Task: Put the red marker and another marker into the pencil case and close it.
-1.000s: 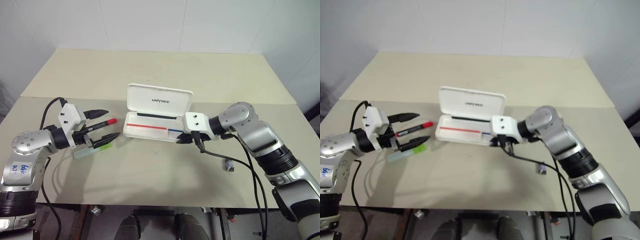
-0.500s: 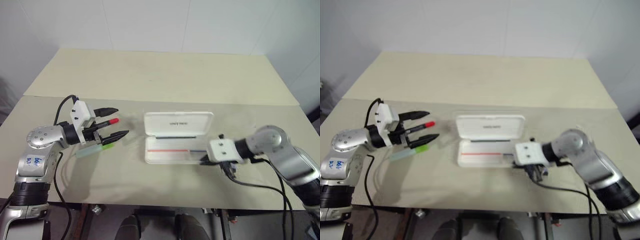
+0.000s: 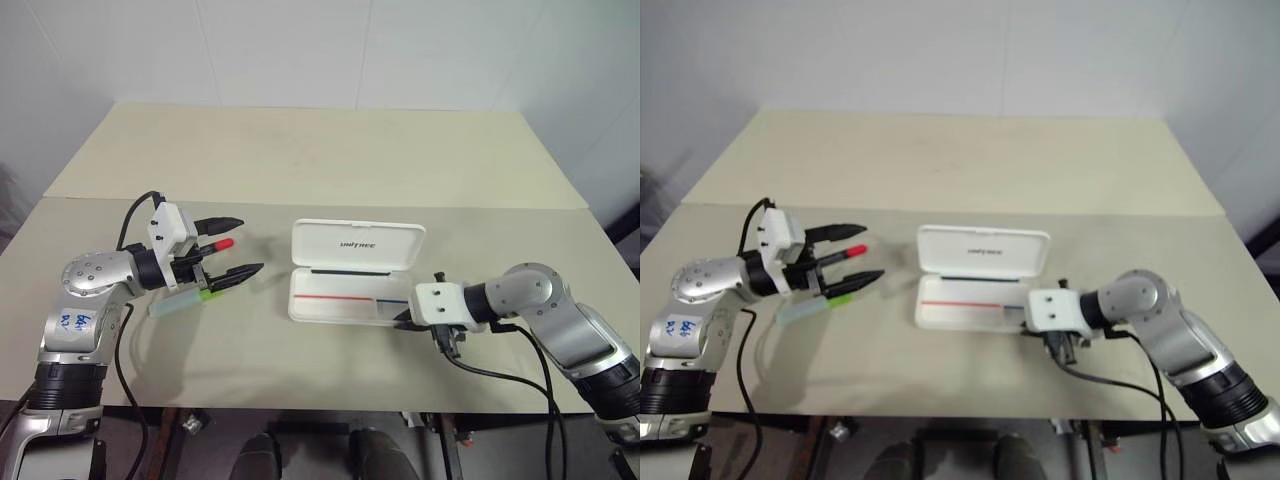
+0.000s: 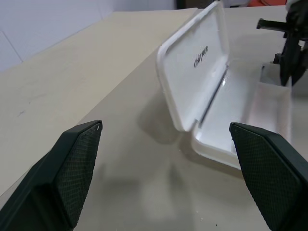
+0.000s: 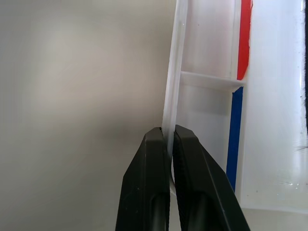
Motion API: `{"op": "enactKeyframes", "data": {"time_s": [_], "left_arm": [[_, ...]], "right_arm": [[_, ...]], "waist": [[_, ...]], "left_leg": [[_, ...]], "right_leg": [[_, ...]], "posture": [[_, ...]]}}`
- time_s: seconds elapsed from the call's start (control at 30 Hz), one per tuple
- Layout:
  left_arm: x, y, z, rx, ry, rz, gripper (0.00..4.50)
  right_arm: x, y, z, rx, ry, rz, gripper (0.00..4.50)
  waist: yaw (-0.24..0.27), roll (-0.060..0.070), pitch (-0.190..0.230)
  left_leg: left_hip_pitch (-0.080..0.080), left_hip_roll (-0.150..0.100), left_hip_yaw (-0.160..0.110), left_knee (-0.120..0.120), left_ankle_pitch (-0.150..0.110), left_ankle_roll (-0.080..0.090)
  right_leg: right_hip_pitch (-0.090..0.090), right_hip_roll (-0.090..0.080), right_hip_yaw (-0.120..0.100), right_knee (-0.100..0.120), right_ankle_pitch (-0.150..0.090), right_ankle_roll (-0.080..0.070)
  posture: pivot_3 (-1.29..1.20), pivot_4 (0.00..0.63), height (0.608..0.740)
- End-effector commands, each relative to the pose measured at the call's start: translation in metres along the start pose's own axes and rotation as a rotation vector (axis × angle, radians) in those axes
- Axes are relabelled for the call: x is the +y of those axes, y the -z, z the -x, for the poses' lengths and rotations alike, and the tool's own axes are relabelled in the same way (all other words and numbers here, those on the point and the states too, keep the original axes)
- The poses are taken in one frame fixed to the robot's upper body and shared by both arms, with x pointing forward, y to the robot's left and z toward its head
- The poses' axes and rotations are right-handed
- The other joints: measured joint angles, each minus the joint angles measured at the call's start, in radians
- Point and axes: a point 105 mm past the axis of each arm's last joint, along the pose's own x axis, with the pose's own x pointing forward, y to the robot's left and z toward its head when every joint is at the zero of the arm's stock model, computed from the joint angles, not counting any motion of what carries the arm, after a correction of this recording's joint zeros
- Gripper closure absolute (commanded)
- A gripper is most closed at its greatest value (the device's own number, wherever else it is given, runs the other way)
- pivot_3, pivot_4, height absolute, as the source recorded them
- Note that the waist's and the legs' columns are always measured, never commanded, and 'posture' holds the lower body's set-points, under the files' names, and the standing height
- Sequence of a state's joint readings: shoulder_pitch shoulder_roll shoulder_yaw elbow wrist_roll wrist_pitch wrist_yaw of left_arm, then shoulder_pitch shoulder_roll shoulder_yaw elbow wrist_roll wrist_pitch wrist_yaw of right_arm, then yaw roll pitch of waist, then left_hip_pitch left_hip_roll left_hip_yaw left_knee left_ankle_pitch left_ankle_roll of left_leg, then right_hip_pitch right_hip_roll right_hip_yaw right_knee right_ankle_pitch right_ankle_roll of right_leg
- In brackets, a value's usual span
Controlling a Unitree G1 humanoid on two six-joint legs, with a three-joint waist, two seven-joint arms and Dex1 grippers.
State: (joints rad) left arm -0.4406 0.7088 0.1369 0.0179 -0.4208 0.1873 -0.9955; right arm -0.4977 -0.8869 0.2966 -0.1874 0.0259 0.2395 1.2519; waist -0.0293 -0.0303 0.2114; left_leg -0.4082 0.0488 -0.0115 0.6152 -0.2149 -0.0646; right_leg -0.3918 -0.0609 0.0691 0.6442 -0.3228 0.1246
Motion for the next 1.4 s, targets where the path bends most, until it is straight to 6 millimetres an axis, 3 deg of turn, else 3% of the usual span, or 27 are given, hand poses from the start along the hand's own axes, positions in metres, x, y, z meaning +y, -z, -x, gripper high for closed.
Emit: {"op": "enactKeyframes", "data": {"time_s": [0.03, 0.5, 0.93, 0.97, 1.13, 1.4], "left_arm": [[-0.001, -0.008, 0.001, -0.017, -0.006, -0.034, 0.0], [-0.004, -0.006, 0.002, -0.028, -0.027, -0.029, 0.0], [-0.002, -0.01, 0.005, -0.024, -0.035, -0.043, 0.0], [-0.001, -0.01, 0.005, -0.024, -0.036, -0.043, 0.0], [-0.001, -0.011, 0.006, -0.022, -0.038, -0.045, 0.0], [-0.002, -0.011, 0.007, -0.018, -0.038, -0.045, 0.0]], "right_arm": [[-0.01, -0.006, 0.006, -0.004, 0.049, 0.015, 4.47], [-0.003, 0.014, -0.004, 0.018, -0.01, -0.001, 4.47], [-0.002, 0.013, -0.017, -0.015, -0.034, -0.01, 4.47], [-0.002, 0.013, -0.017, -0.014, -0.032, -0.004, 3.88], [-0.011, 0.01, -0.02, -0.036, 0.016, 0.022, 2.35], [-0.01, -0.013, -0.013, -0.132, -0.021, 0.05, 2.35]], "waist": [[0.002, 0.0, 0.0], [-0.002, 0.0, 0.0], [-0.024, -0.003, -0.002], [-0.025, -0.003, -0.002], [-0.025, -0.003, -0.002], [-0.024, -0.003, -0.002]], "left_leg": [[0.0, 0.0, 0.0, 0.0, 0.0, 0.0], [0.0, 0.0, 0.0, -0.001, 0.0, 0.0], [0.003, 0.0, 0.001, -0.001, 0.003, 0.0], [0.003, 0.0, 0.001, -0.001, 0.003, 0.0], [0.003, 0.0, 0.001, -0.002, 0.003, 0.0], [0.002, 0.0, 0.001, -0.003, 0.003, 0.0]], "right_leg": [[0.0, 0.0, 0.0, 0.0, 0.0, 0.0], [0.0, 0.0, 0.0, -0.001, 0.0, 0.0], [0.001, 0.0, 0.002, 0.0, 0.002, -0.001], [0.001, 0.0, 0.002, 0.0, 0.002, -0.001], [0.001, 0.001, 0.002, 0.0, 0.002, -0.001], [0.0, 0.001, 0.002, 0.0, 0.002, -0.001]], "posture": [[0.0, 0.15, 0.74], [0.0, 0.15, 0.74], [0.0, 0.15, 0.74], [0.0, 0.15, 0.74], [0.0, 0.15, 0.74], [0.0, 0.15, 0.74]]}}
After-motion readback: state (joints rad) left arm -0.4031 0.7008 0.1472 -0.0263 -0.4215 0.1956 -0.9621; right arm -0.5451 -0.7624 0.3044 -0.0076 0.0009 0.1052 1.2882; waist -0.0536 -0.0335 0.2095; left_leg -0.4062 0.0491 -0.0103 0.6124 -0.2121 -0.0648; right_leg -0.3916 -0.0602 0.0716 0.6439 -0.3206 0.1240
